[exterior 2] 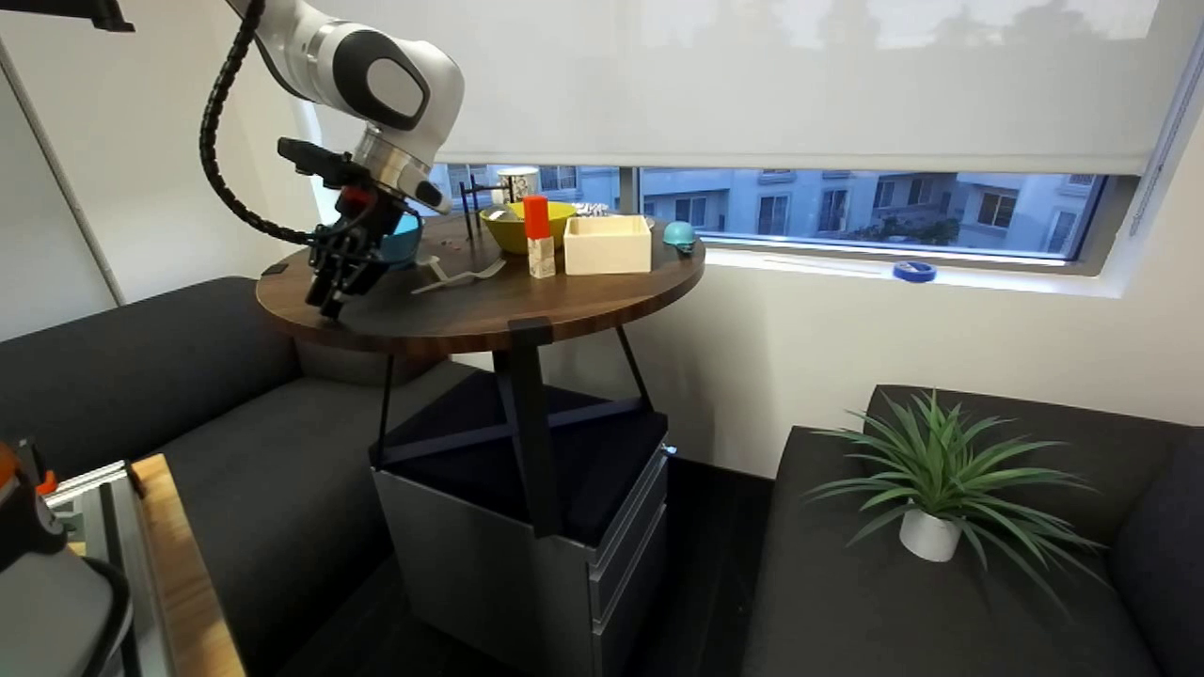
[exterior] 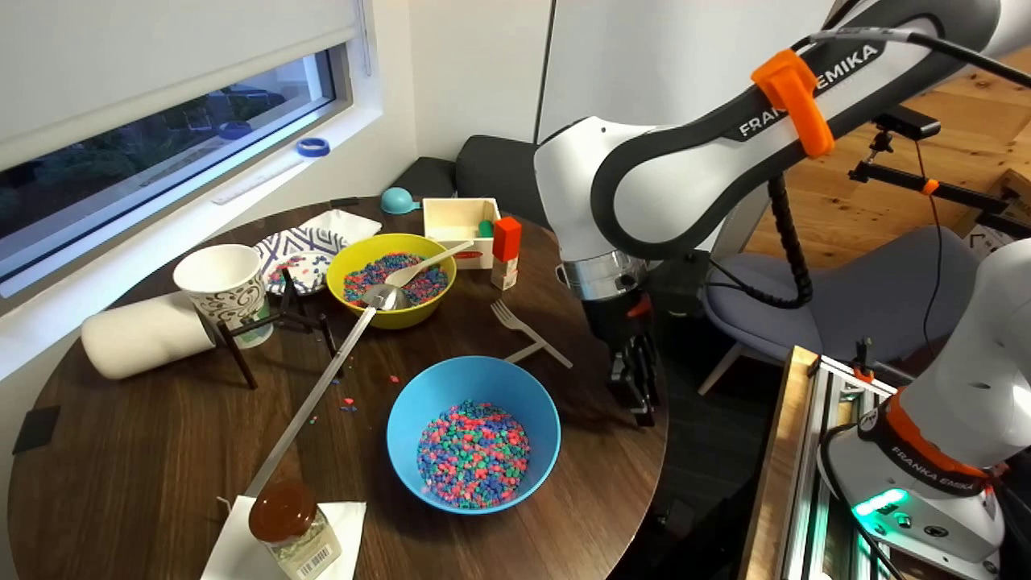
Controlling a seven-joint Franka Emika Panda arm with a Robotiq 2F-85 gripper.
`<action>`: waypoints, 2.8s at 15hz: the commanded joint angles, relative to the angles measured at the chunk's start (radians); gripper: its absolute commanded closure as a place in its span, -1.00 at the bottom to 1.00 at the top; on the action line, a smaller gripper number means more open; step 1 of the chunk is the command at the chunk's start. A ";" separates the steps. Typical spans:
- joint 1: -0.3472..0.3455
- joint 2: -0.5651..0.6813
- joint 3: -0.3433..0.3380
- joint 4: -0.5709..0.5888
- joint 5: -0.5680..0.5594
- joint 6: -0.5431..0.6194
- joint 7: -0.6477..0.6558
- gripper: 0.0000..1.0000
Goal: Put the objects from the table in the bowl
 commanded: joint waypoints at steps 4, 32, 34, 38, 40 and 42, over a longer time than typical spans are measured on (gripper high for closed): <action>0.001 0.016 0.001 0.024 0.024 -0.071 0.004 0.28; 0.001 0.037 -0.013 0.029 -0.030 -0.047 0.040 0.59; 0.002 0.037 -0.014 0.029 -0.038 -0.047 0.051 0.61; 0.001 0.035 -0.016 0.030 -0.049 -0.048 0.067 0.65; 0.003 0.036 -0.016 0.032 -0.060 -0.045 0.075 0.68; 0.004 0.039 -0.016 0.035 -0.069 -0.044 0.082 0.83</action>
